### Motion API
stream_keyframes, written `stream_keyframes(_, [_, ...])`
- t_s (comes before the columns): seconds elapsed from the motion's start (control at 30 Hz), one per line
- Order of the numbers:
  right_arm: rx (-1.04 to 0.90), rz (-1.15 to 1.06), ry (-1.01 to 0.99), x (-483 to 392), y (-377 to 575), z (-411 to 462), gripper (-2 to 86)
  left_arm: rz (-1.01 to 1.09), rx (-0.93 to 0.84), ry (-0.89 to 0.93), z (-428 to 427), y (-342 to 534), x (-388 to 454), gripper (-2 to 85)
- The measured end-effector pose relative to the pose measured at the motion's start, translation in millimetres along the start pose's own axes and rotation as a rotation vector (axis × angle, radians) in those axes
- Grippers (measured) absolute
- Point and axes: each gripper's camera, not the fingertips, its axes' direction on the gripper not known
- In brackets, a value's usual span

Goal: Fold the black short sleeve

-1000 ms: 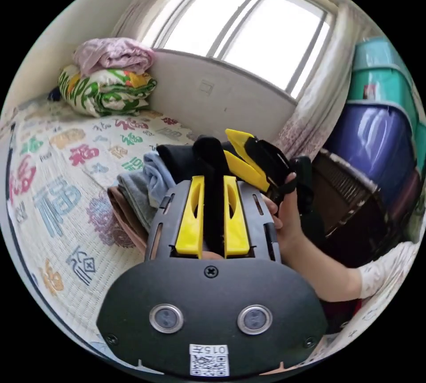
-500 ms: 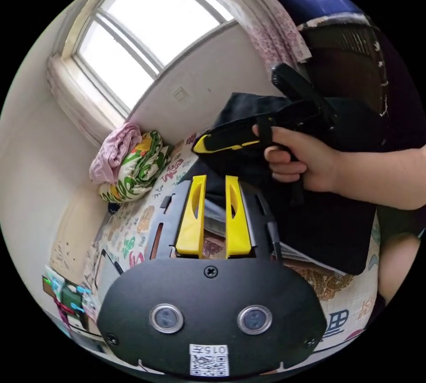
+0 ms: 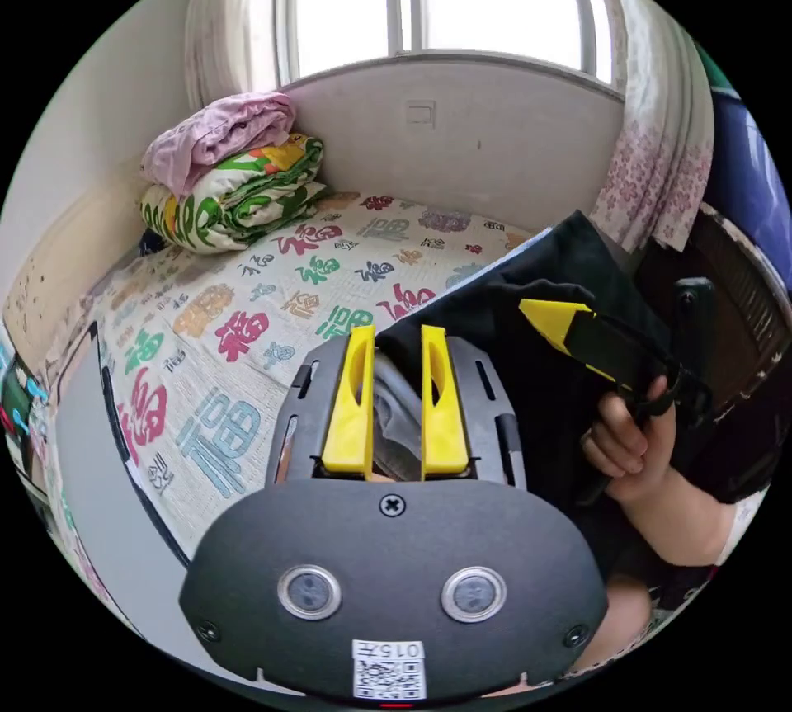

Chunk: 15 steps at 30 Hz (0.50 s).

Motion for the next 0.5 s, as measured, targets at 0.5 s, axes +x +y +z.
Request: stream_keyframes(0.5, [0.025,-0.338,0.046,-114.7,53.5,-118.3,0.8,-0.015,0.307,0.012,-317.1,228.1,11.3,1.4])
